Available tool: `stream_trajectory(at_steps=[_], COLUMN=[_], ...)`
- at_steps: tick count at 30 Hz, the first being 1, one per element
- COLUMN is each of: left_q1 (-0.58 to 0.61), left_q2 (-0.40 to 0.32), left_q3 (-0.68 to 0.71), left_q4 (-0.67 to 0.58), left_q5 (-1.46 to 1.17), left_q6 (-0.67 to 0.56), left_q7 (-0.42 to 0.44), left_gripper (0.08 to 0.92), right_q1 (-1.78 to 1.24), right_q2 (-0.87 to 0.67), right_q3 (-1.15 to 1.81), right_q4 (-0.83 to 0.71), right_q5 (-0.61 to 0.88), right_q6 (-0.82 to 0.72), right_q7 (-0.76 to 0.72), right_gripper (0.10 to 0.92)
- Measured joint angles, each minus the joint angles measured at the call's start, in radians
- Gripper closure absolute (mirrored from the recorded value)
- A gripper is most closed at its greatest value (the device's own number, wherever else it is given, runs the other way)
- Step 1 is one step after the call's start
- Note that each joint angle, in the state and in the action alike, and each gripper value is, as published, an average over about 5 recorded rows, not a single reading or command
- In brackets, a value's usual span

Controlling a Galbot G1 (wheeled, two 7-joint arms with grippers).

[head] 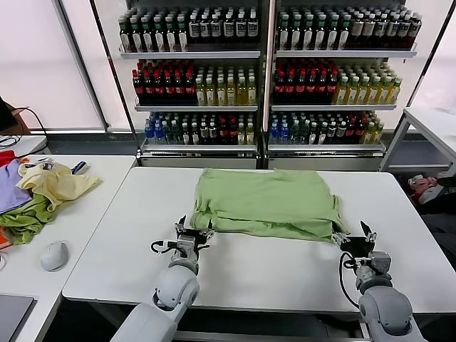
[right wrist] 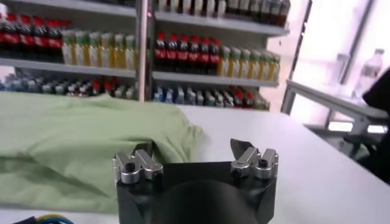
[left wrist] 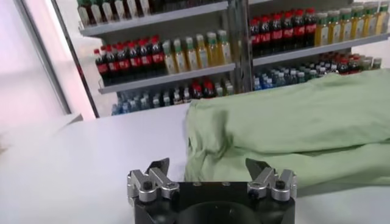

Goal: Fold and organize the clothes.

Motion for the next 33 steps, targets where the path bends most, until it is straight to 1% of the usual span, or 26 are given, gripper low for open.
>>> stream_trajectory(at_steps=[3,10,22,25,26,33], left_q1=[-0.02,-0.036,-0.019,0.001,0.009,0.098], left_q2=[-0.001,0.002,0.012,0.017,0.019,0.036], left_q3=[0.003,0.004,0.001,-0.004,-0.006,-0.025], left_q4=[0.029,0.06,0.045,0.018,0.007,-0.101], left_q5=[-0.012,-0.039,-0.073,-0.074,-0.074,-0.067], left_q6=[0.007,0.024,0.025,0.022,0.021,0.021], left_q7=[-0.002,-0.002,0.006,0.009,0.01,0.014], left_gripper=[0.312,0.519,0.856,0.89,0.891,0.891], right_q1=[0.016,0.044,0.043,0.025,0.017,-0.081], right_q2=[-0.001,-0.013,-0.047,-0.057,-0.06,-0.067], right_q3=[-0.014,-0.048,-0.062,-0.053,-0.048,0.007], right_q4=[-0.016,-0.046,-0.048,-0.031,-0.023,0.063], right_q5=[0.012,0.032,0.073,0.079,0.081,0.085], right_q6=[-0.022,-0.054,-0.078,-0.082,-0.083,-0.093], right_q7=[0.003,-0.004,-0.055,-0.073,-0.078,-0.097], right_gripper=[0.26,0.464,0.806,0.856,0.861,0.863])
